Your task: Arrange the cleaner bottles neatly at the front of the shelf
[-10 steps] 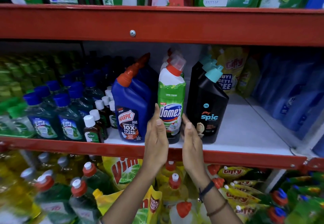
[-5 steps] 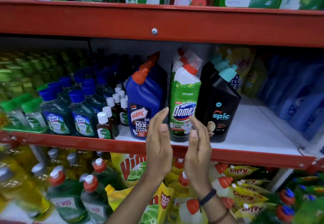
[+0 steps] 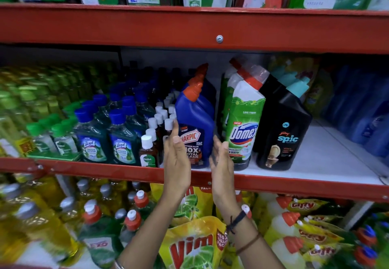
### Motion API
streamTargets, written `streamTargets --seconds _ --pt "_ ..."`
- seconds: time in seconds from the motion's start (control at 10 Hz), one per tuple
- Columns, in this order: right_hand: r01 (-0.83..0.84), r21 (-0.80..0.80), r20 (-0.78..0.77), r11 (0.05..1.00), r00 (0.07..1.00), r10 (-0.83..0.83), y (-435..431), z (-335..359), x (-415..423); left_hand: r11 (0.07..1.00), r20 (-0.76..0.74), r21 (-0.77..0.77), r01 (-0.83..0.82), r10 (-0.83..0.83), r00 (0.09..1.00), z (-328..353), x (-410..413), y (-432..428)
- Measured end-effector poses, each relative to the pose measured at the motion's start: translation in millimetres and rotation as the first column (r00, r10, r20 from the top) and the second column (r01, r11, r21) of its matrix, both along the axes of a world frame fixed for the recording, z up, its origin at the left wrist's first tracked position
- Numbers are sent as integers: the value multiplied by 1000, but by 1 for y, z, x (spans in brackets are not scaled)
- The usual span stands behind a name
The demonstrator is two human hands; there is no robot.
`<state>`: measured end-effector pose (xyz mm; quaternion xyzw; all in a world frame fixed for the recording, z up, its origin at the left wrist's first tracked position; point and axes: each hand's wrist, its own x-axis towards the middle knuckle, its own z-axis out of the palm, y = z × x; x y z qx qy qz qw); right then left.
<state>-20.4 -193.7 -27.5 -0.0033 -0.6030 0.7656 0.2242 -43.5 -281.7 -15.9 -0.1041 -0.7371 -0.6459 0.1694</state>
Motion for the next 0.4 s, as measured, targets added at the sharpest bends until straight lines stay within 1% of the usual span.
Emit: streamTargets --seconds 0.1,0.3,0.4 --pt "18 -30 -3 999 1000 -18 7 1 -4 1000 5 -15 3 -2 1000 4 5 6" --pt "34 31 27 999 999 -35 7 7 0 999 5 -44 1 -1 1000 4 5 3" --pt "80 31 -28 996 996 -79 14 7 13 999 -108 -19 -46 44 993 7 13 9"
